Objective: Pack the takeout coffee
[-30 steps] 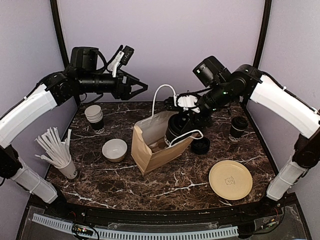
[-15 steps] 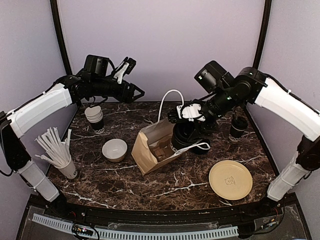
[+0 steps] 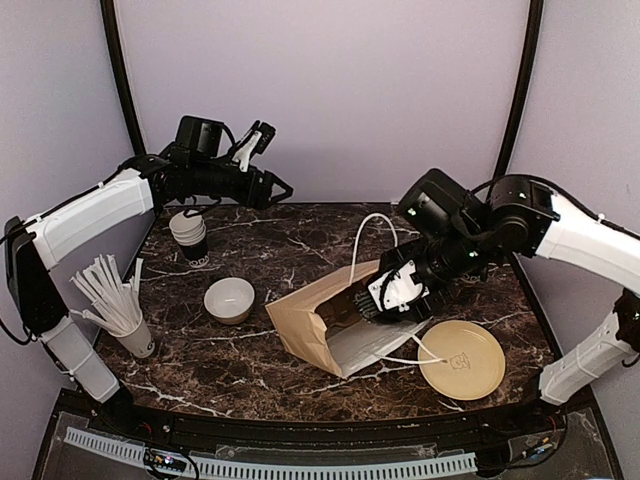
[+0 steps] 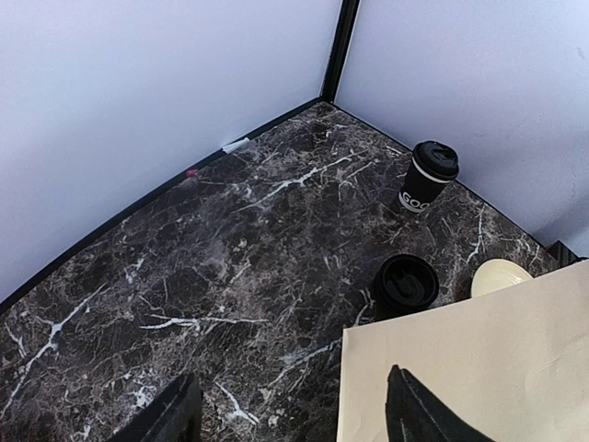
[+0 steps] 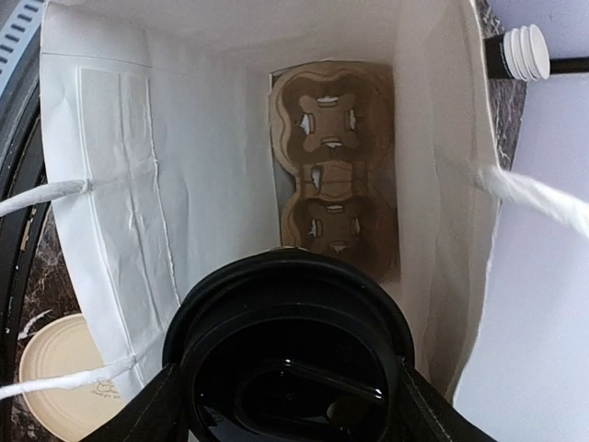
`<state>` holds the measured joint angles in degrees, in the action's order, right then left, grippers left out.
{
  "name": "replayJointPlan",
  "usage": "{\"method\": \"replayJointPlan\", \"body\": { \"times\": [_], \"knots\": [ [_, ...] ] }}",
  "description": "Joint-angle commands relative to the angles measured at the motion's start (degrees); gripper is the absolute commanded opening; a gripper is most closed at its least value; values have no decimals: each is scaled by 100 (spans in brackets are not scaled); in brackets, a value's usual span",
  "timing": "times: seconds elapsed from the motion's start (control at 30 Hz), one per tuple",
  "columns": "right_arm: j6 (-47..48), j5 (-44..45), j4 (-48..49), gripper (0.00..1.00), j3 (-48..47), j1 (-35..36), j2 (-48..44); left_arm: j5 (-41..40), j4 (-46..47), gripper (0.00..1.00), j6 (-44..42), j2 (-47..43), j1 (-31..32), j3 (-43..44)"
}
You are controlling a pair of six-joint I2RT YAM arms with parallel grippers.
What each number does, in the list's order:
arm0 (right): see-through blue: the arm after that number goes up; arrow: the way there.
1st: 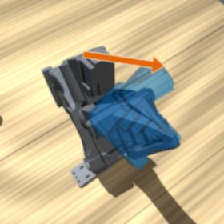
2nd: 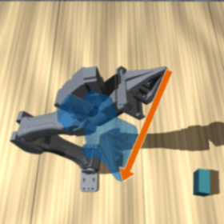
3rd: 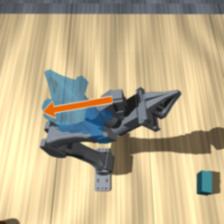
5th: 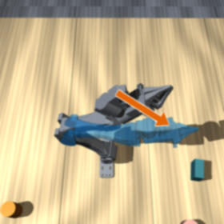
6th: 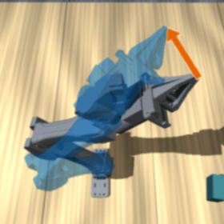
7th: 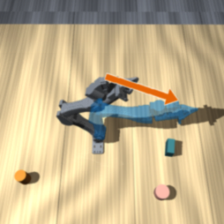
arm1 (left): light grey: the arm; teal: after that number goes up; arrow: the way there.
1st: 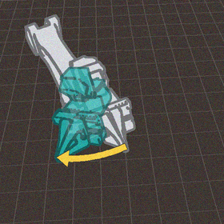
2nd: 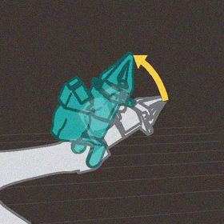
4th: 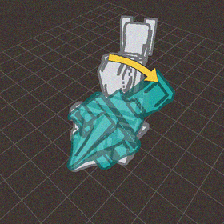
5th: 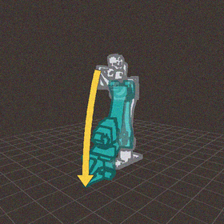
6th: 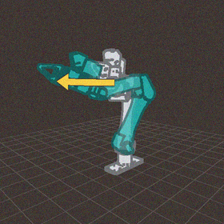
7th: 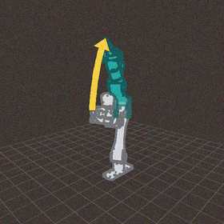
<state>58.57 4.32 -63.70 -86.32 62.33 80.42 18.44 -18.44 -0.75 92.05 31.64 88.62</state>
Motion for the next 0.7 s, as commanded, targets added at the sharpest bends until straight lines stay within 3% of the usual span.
{"method": "replayJointPlan", "body": {
  "times": [0.0,0.3,0.67],
  "knots": [
    [388,741,1014,43,609,432,-282,374,37,71,29,241,-48,-91],
    [639,1192,2145,41,1052,473,-42,629,-412,70,-251,1115,-95,298],
    [203,971,3058,40,1659,157,2,1046,-696,68,-317,1909,-107,682]
  ]
}}
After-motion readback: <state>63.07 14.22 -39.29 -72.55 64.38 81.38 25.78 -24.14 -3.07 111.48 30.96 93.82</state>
